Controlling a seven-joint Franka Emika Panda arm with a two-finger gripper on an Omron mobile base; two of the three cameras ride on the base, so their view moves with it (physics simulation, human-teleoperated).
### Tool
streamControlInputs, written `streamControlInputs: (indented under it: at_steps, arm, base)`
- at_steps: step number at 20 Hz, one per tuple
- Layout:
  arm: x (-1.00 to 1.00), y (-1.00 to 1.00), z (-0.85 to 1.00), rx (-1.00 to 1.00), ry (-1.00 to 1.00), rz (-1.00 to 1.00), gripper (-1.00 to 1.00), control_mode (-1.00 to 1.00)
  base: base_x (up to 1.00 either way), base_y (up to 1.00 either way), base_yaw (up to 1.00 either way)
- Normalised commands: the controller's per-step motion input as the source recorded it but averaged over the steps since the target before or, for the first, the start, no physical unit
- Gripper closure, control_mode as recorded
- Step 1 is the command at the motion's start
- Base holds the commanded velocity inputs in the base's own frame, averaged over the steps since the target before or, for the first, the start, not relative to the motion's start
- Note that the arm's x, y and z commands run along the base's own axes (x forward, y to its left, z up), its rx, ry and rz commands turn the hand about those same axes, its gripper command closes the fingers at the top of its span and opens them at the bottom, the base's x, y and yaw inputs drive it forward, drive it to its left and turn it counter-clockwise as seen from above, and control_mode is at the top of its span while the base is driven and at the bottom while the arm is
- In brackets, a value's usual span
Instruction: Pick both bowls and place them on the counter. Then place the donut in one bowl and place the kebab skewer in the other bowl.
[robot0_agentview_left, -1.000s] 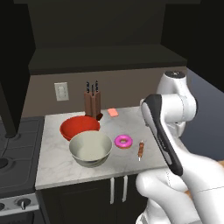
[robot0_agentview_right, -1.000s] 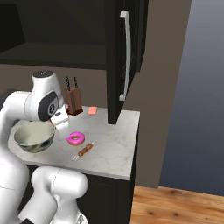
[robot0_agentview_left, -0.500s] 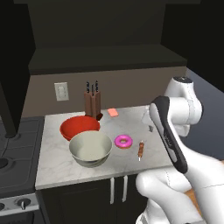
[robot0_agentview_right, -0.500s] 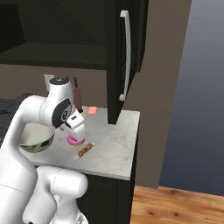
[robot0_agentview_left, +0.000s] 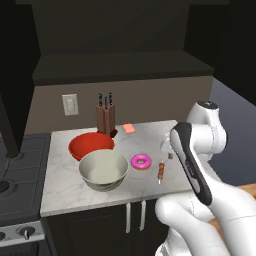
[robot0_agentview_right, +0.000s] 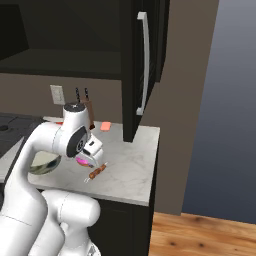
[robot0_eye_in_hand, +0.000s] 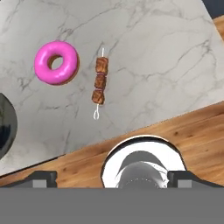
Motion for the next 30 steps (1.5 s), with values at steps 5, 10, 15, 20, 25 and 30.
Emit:
streamControlInputs:
  at_steps: [5,10,15,20,25,30]
  arm:
    - [0.25,0.00,-0.40,0.00,0.00,0.09,-1.00,-1.00]
    - [0.38,0.00,-0.40,0.00,0.00,0.11,-1.00,-1.00]
    - [0.33,0.00,-0.36,0.00,0.00,0.11,-1.00,-1.00]
    - [0.31,0.00,-0.37,0.00,0.00,0.08,-1.00,-1.00]
    - [0.23,0.00,-0.34,0.00,0.00,0.07,-1.00,-1.00]
    - [0.25,0.00,-0.27,0.00,0.00,0.06,-1.00,-1.00]
  base:
    - [0.00,0.00,0.00]
    - [0.00,0.00,0.00]
    - [0.00,0.00,0.00]
    - [0.00,0.00,0.00]
    - [0.00,0.00,0.00]
    - [0.00,0.00,0.00]
